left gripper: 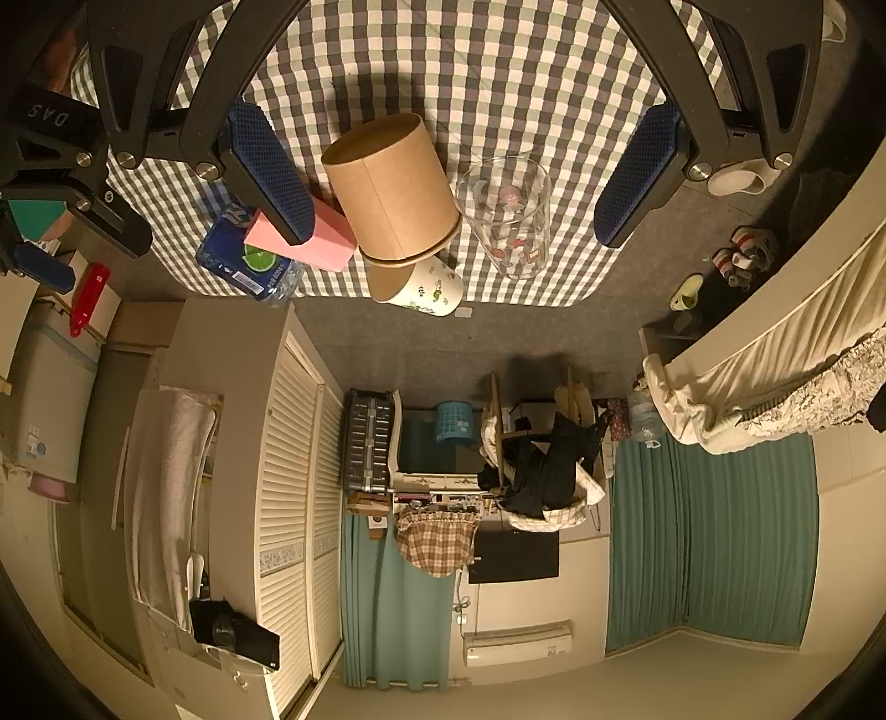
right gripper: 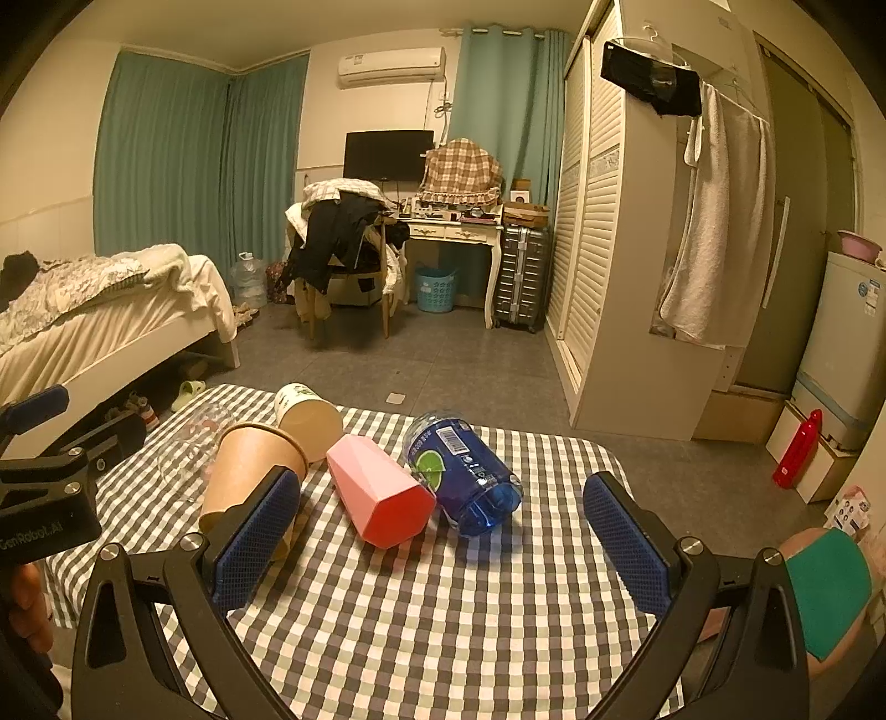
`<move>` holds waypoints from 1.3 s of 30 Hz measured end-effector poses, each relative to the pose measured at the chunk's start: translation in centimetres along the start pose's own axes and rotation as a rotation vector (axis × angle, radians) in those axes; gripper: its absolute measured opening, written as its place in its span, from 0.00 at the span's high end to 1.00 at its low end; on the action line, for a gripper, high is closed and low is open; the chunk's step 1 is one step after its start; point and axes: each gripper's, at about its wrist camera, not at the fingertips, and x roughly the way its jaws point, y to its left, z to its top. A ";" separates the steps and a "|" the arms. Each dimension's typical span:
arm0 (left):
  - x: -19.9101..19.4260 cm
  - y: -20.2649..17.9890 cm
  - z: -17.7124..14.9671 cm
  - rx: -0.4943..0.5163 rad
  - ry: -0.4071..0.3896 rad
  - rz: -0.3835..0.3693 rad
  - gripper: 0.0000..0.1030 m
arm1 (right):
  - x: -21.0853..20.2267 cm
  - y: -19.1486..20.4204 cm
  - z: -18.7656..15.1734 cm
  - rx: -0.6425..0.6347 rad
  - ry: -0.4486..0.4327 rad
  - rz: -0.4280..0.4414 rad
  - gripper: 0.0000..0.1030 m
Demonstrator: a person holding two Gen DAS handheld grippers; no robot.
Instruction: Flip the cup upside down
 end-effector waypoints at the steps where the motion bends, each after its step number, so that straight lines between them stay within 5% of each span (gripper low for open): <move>1: 0.0 0.0 -0.1 0.001 0.001 0.000 0.00 | 0.0 0.0 0.0 0.000 0.000 -0.001 0.00; 39: 0.9 1.1 -1.0 -0.018 0.019 -0.010 0.00 | 0.0 0.8 0.1 -0.004 0.018 0.008 0.00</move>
